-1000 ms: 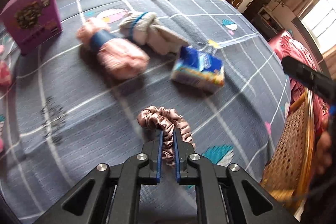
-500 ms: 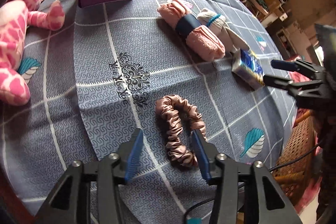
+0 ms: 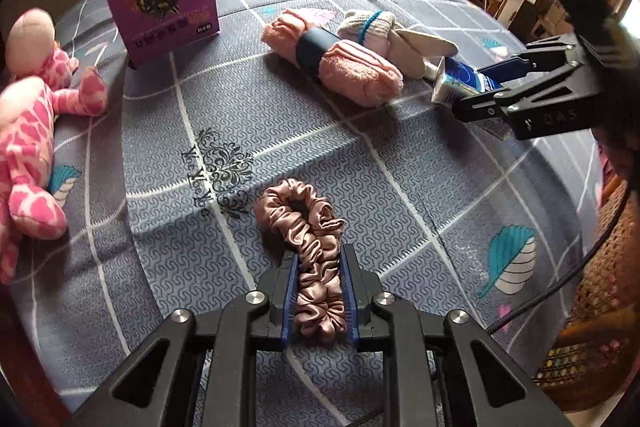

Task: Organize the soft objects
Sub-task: 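Grasp the pink satin scrunchie with left tool while right tool grasps blue Tempo tissue pack, then carry the scrunchie into the tin, open left tool while right tool holds tissue pack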

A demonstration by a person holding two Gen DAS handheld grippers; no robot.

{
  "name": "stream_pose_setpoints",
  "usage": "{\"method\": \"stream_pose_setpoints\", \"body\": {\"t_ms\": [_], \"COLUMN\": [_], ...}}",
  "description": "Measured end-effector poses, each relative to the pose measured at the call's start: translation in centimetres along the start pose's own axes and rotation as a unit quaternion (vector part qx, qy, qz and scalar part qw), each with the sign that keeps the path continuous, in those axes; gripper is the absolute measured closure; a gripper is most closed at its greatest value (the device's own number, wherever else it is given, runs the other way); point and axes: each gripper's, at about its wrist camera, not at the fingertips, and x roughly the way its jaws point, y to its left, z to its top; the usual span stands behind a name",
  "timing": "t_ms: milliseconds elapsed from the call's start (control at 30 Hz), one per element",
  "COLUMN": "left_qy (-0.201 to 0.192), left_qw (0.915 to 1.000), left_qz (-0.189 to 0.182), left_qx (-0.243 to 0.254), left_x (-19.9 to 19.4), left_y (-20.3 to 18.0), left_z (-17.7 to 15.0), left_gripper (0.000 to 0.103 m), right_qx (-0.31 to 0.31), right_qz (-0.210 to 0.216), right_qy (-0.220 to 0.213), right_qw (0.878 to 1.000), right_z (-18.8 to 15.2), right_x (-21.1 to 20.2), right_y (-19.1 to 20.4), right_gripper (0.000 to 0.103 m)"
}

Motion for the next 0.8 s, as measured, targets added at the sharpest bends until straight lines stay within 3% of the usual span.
{"method": "stream_pose_setpoints", "body": {"t_ms": [167, 400, 600, 800], "left_qy": [-0.025, -0.038, -0.047, -0.06], "left_qw": [0.9988, 0.9969, 0.996, 0.9913], "left_qz": [-0.027, -0.046, -0.036, -0.06], "left_qx": [-0.032, -0.05, -0.067, -0.101], "left_x": [-1.4, -3.3, -3.3, -3.2], "left_y": [2.4, 4.9, 5.7, 6.5], "left_z": [-1.1, -4.4, -6.2, -6.2], "left_gripper": [0.085, 0.083, 0.079, 0.079], "right_qx": [-0.011, 0.0, 0.003, 0.014], "right_qz": [0.035, 0.099, 0.074, 0.075], "right_qy": [-0.018, 0.011, 0.026, 0.023], "right_qw": [0.999, 0.995, 0.997, 0.997], "right_z": [-0.5, -0.3, 0.5, 0.5], "right_x": [-2.2, -0.9, 2.1, 2.7], "right_y": [3.0, 9.3, 12.2, 11.9], "right_gripper": [0.044, 0.044, 0.045, 0.045]}}
